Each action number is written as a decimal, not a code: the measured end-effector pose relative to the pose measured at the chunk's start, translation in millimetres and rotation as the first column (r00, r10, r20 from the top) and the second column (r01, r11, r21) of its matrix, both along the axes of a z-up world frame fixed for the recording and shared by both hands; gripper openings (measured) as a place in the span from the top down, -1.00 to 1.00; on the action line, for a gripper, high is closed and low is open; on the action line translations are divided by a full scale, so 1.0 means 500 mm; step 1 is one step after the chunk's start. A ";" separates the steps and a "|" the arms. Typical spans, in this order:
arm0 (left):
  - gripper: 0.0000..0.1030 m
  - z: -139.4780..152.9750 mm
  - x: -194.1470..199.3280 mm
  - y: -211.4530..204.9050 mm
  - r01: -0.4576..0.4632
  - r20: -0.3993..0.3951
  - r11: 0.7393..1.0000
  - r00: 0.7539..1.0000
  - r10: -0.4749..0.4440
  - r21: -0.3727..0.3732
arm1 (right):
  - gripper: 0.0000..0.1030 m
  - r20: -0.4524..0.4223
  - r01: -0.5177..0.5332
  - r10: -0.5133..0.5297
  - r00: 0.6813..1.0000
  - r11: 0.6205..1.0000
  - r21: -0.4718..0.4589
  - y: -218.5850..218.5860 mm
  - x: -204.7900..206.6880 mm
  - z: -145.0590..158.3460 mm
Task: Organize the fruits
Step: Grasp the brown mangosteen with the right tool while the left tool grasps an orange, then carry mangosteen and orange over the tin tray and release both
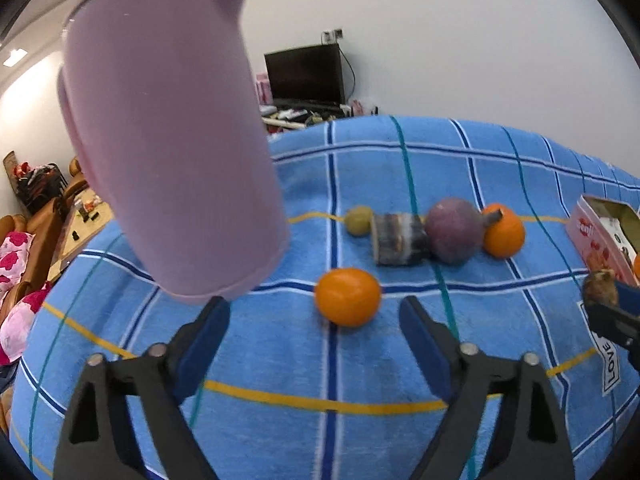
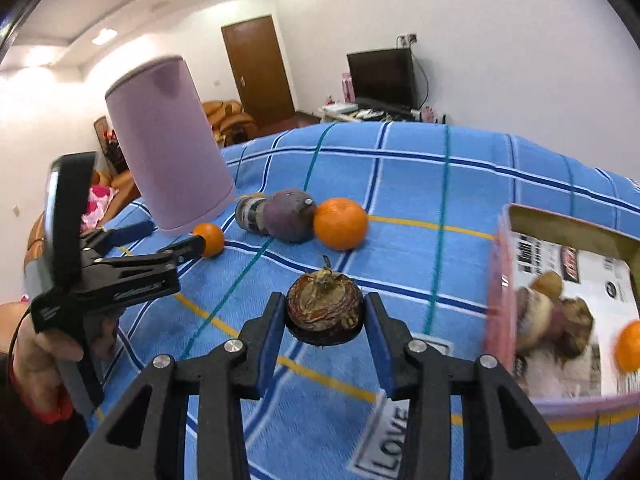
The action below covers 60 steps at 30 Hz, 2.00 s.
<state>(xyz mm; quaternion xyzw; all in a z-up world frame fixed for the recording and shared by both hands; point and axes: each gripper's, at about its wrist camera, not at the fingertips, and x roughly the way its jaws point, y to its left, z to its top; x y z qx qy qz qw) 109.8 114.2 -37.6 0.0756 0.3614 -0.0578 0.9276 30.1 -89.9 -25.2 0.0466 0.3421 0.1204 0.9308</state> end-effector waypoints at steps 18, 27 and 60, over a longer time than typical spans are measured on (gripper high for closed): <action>0.16 -0.033 0.069 -0.021 -0.015 -0.147 0.998 0.989 0.006 -0.058 | 0.19 -0.007 -0.004 0.005 1.000 0.994 0.105 -0.042 -0.008 0.007; 0.17 0.005 0.024 0.010 -0.040 -0.026 0.985 0.999 0.037 -0.165 | 0.18 0.056 -0.009 0.003 0.998 0.994 0.107 -0.046 -0.017 0.023; 0.17 0.112 -0.136 -0.343 0.237 0.210 0.954 0.958 -0.197 -0.186 | 0.18 0.218 0.190 -0.200 0.955 0.980 0.066 -0.316 -0.095 0.081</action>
